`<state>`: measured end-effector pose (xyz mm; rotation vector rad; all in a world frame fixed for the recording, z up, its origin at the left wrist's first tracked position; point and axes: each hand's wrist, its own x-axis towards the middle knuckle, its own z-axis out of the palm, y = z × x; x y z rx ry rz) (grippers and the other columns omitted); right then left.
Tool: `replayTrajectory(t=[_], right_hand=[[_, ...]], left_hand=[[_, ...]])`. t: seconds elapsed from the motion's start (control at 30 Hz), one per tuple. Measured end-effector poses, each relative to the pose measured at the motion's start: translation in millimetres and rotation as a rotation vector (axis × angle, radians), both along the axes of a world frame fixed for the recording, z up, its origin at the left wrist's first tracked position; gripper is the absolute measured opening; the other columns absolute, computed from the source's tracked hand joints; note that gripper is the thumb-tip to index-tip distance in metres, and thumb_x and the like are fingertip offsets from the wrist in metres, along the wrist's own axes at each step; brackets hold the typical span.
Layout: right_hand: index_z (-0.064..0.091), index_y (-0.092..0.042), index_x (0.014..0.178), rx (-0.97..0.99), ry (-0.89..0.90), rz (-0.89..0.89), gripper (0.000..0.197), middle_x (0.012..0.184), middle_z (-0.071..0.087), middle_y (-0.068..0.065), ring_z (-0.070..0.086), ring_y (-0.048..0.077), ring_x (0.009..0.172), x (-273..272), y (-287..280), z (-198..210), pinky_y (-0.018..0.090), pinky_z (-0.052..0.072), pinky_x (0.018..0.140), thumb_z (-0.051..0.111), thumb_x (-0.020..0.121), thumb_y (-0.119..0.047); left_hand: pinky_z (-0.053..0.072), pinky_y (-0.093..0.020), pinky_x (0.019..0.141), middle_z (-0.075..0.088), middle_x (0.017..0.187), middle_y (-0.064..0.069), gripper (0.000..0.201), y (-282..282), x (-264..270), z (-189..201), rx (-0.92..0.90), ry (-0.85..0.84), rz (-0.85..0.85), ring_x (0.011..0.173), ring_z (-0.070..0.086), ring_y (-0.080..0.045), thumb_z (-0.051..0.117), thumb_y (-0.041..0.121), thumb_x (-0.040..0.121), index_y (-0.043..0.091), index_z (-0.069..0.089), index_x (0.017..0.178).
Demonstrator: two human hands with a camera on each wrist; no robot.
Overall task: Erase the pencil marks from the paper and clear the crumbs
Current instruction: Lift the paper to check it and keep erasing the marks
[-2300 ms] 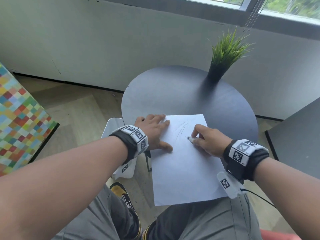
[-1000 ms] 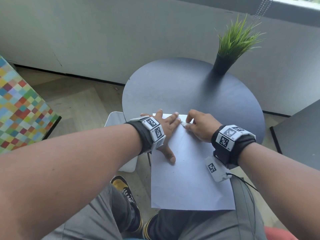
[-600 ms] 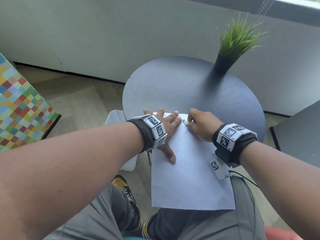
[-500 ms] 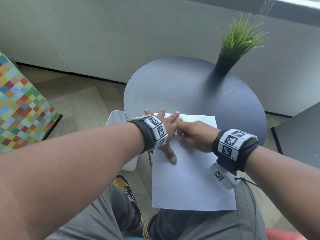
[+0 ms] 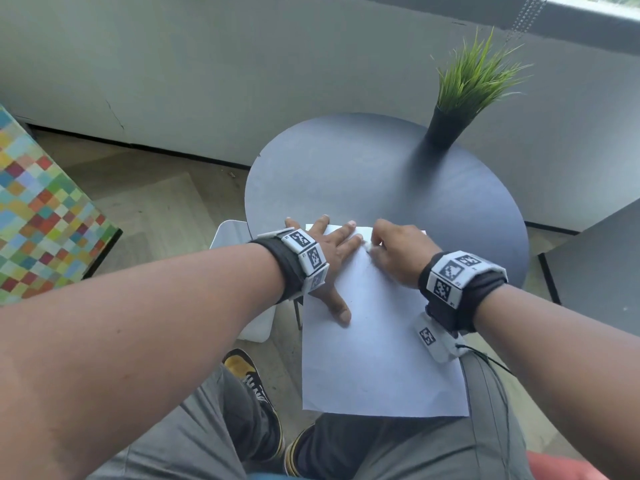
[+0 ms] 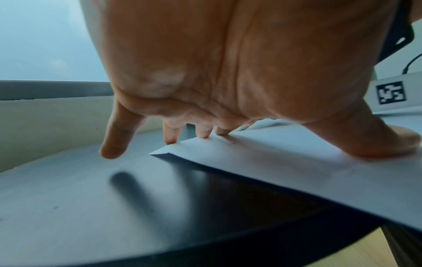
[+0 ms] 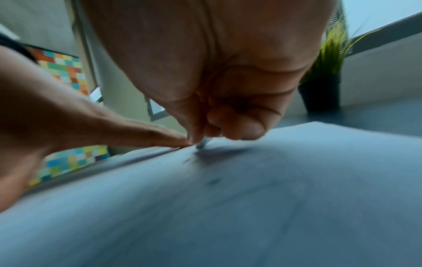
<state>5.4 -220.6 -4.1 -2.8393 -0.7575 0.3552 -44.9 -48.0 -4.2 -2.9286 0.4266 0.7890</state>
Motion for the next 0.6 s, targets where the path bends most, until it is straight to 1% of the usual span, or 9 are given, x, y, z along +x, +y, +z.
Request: replayTrajectory(t=[0.1,0.17,0.23,0.27,0.37,0.43,0.53,0.57,0.6], right_hand=[[0.056,-0.019,0.100,-0.002,0.131,0.250,0.018,0.090,0.062,-0.001,0.060,0.027,0.090,-19.7,7.9,-1.3,0.030,0.042,0.073,0.053,0.094,-0.035],[0.059,-0.020,0.102,0.004,0.142,0.162,0.019,0.094,0.062,-0.003,0.060,0.025,0.093,-11.4,7.3,3.2,0.028,0.040,0.074,0.055,0.093,-0.036],[0.057,-0.019,0.104,-0.007,0.065,-0.043,0.020,0.103,0.065,0.004,0.059,0.027,0.099,2.6,4.7,3.7,0.028,0.038,0.074,0.054,0.093,-0.035],[0.055,-0.018,0.104,-0.018,0.036,-0.082,0.020,0.106,0.065,0.008,0.058,0.029,0.100,2.9,4.2,2.3,0.029,0.037,0.074,0.053,0.094,-0.035],[0.052,-0.018,0.106,-0.024,0.073,0.136,0.019,0.104,0.065,0.009,0.059,0.031,0.096,-15.7,12.6,-1.4,0.032,0.042,0.075,0.049,0.094,-0.033],[0.054,-0.021,0.104,-0.021,0.172,0.253,0.018,0.094,0.064,0.001,0.058,0.024,0.086,-25.1,11.0,1.2,0.031,0.042,0.073,0.052,0.094,-0.037],[0.055,-0.022,0.099,0.025,0.101,0.053,0.018,0.094,0.064,0.001,0.058,0.025,0.090,-5.7,-2.9,3.0,0.032,0.044,0.075,0.054,0.093,-0.039],[0.053,-0.021,0.097,0.039,0.061,0.016,0.019,0.094,0.064,0.004,0.058,0.027,0.089,-4.6,-6.7,1.3,0.033,0.046,0.075,0.052,0.094,-0.040],[0.051,-0.021,0.097,0.036,0.037,0.060,0.019,0.093,0.065,0.006,0.058,0.029,0.088,-9.0,-7.3,1.9,0.034,0.047,0.075,0.050,0.095,-0.040]], left_hand=[[0.018,-0.078,0.104,-0.019,0.163,0.011,0.146,0.0,-1.0,2.5,-0.009,0.020,0.010,0.150,-0.011,-0.034,0.063,0.093,0.047,0.031,-0.012,0.156],[0.017,-0.078,0.105,-0.019,0.163,0.011,0.145,-0.3,-0.5,2.7,-0.017,0.021,0.007,0.150,-0.011,-0.034,0.063,0.093,0.048,0.031,-0.012,0.156],[0.016,-0.077,0.105,-0.018,0.163,0.011,0.145,0.7,-0.6,2.2,-0.019,0.010,0.006,0.150,-0.010,-0.034,0.062,0.093,0.048,0.031,-0.011,0.156],[0.015,-0.077,0.105,-0.018,0.163,0.011,0.145,1.0,-1.2,2.3,-0.014,0.009,0.006,0.150,-0.009,-0.034,0.061,0.094,0.048,0.031,-0.012,0.156],[0.012,-0.078,0.106,-0.019,0.163,0.011,0.145,0.1,-1.7,3.3,-0.006,0.018,0.008,0.150,-0.011,-0.034,0.062,0.093,0.048,0.030,-0.012,0.156],[0.012,-0.078,0.105,-0.019,0.163,0.010,0.146,-1.1,-1.0,4.4,-0.010,0.022,0.009,0.150,-0.011,-0.035,0.063,0.093,0.048,0.031,-0.013,0.156],[0.013,-0.078,0.105,-0.020,0.163,0.010,0.143,-0.9,0.0,2.2,-0.005,0.017,-0.003,0.150,-0.011,-0.035,0.061,0.093,0.048,0.036,-0.014,0.155],[0.013,-0.078,0.105,-0.020,0.163,0.010,0.142,-0.3,-0.2,1.3,-0.005,0.019,-0.003,0.150,-0.011,-0.035,0.061,0.094,0.048,0.037,-0.014,0.154],[0.012,-0.079,0.105,-0.020,0.163,0.011,0.142,0.5,-0.5,0.6,-0.005,0.022,-0.003,0.150,-0.011,-0.035,0.061,0.094,0.047,0.038,-0.014,0.154]])
